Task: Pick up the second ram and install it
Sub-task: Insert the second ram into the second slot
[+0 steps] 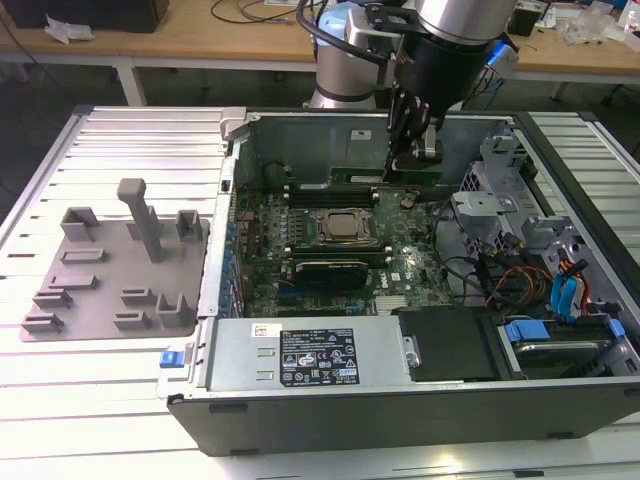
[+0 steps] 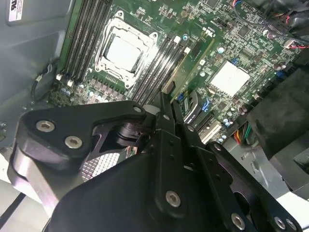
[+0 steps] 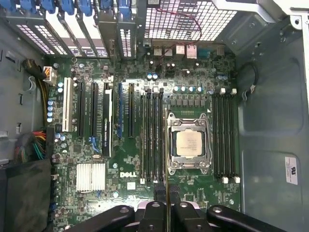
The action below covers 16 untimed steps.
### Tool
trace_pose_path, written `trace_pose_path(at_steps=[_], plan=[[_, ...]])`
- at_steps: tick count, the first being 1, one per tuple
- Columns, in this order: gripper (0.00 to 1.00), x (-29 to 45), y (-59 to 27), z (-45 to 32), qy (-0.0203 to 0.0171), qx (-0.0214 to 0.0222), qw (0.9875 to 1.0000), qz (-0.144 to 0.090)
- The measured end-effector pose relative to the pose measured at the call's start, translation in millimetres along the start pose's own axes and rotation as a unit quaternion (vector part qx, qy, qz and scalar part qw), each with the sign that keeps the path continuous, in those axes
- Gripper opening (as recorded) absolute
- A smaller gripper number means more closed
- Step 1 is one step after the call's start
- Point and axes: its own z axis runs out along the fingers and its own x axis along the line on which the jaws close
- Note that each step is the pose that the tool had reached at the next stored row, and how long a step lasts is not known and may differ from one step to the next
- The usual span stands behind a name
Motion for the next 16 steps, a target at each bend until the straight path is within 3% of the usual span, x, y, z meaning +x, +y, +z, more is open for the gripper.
trace_pose_path(at_steps=[5,10,16], plan=[[0.11,0.1,4.6,3.6,-0.0001,0.0000,1.0000,0.000],[0.11,-0.1,5.4,24.2,0.0000,0.0000,1.0000,0.000],[0.11,1.1,4.1,40.4,0.0000,0.0000,1.0000,0.000]])
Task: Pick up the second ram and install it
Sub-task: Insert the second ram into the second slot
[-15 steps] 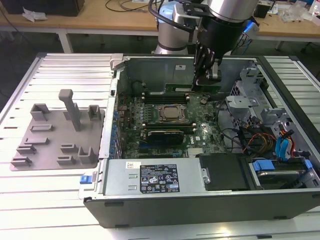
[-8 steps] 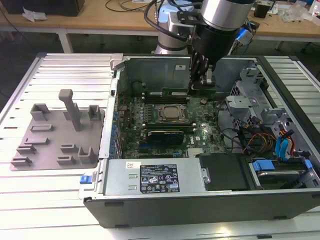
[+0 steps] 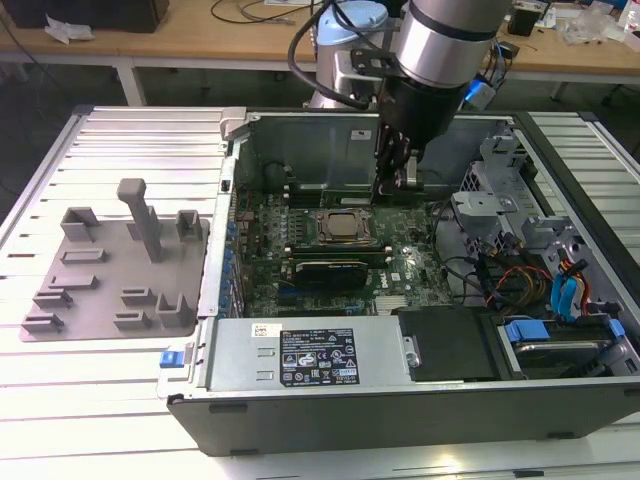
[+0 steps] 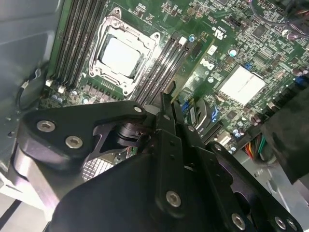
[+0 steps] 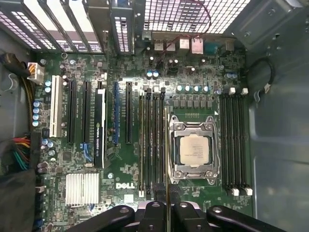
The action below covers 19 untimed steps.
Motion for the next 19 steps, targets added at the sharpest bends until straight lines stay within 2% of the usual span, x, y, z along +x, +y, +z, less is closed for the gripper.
trace_pose_path(at_steps=[7,12,19], plan=[[0.11,1.1,-0.9,14.5,0.0000,0.0000,1.0000,0.000],[0.11,1.6,-1.3,19.9,0.0000,0.0000,1.0000,0.000],[0.11,2.7,-2.1,35.2,0.0000,0.0000,1.0000,0.000]])
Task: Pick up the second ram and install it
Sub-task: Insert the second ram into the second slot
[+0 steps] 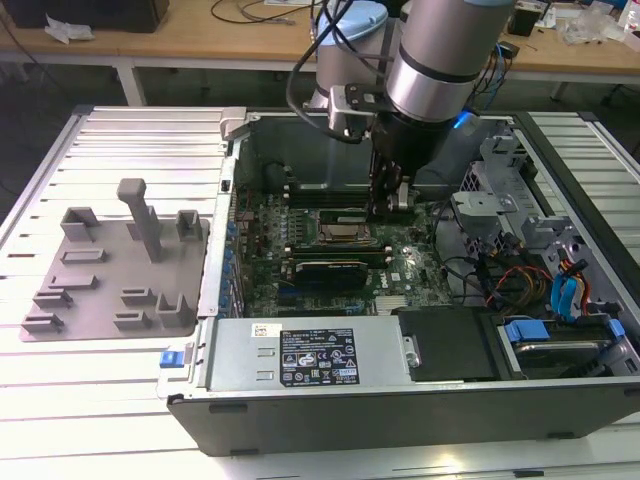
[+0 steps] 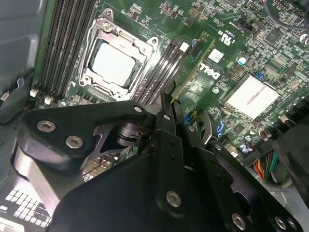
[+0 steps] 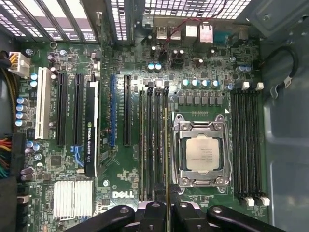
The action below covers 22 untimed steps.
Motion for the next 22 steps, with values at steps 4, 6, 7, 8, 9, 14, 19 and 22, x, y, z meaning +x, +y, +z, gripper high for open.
trace_pose_path(at_steps=[4,6,7,8,9,14,19,22], plan=[[0.11,0.4,-0.5,5.2,0.0000,0.0000,1.0000,0.000],[0.11,0.7,0.0,8.2,0.0001,0.0000,1.0000,0.000],[0.11,0.8,0.5,10.1,0.0000,0.0000,1.0000,0.000],[0.11,0.9,1.2,11.4,0.0000,0.0000,1.0000,0.000],[0.11,1.1,4.2,13.7,0.0000,0.0000,1.0000,0.000],[0.11,2.4,28.0,29.8,0.0003,0.0001,1.0000,0.002],[0.11,2.8,27.9,42.0,-0.0005,0.0008,1.0000,0.009],[0.11,3.0,27.5,45.4,-0.0003,0.0008,1.0000,0.009]])
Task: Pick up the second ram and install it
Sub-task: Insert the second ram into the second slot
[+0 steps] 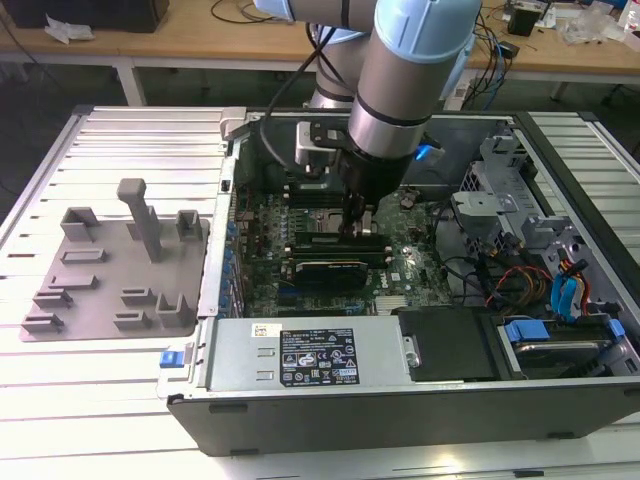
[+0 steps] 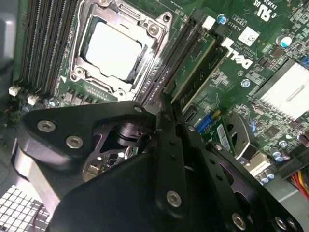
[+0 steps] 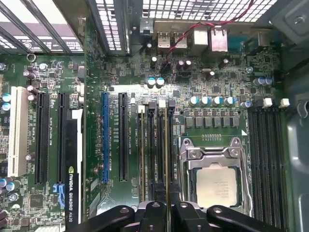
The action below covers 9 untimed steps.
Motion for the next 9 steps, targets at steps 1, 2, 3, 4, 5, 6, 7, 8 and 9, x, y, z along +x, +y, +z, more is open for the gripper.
trace_pose_path(at_steps=[1,2,3,4,5,6,7,8,9], plan=[[0.11,0.1,-0.1,1.6,0.0001,0.0000,1.0000,0.000],[0.11,0.1,-0.2,2.5,0.0001,0.0000,1.0000,0.000],[0.11,0.2,-0.4,3.8,0.0001,0.0000,1.0000,0.000],[0.11,0.2,-0.4,4.4,0.0001,0.0000,1.0000,0.000],[0.11,0.2,-0.5,5.6,0.0001,-0.0001,1.0000,0.000],[0.11,0.2,-0.6,6.6,0.0002,-0.0001,1.0000,0.000],[0.11,0.1,-0.7,7.6,0.0002,-0.0001,1.0000,0.000],[0.11,0.0,-0.8,8.2,0.0002,0.0002,1.0000,0.000],[0.11,0.0,-0.8,8.4,0.0002,0.0000,1.0000,0.000]])
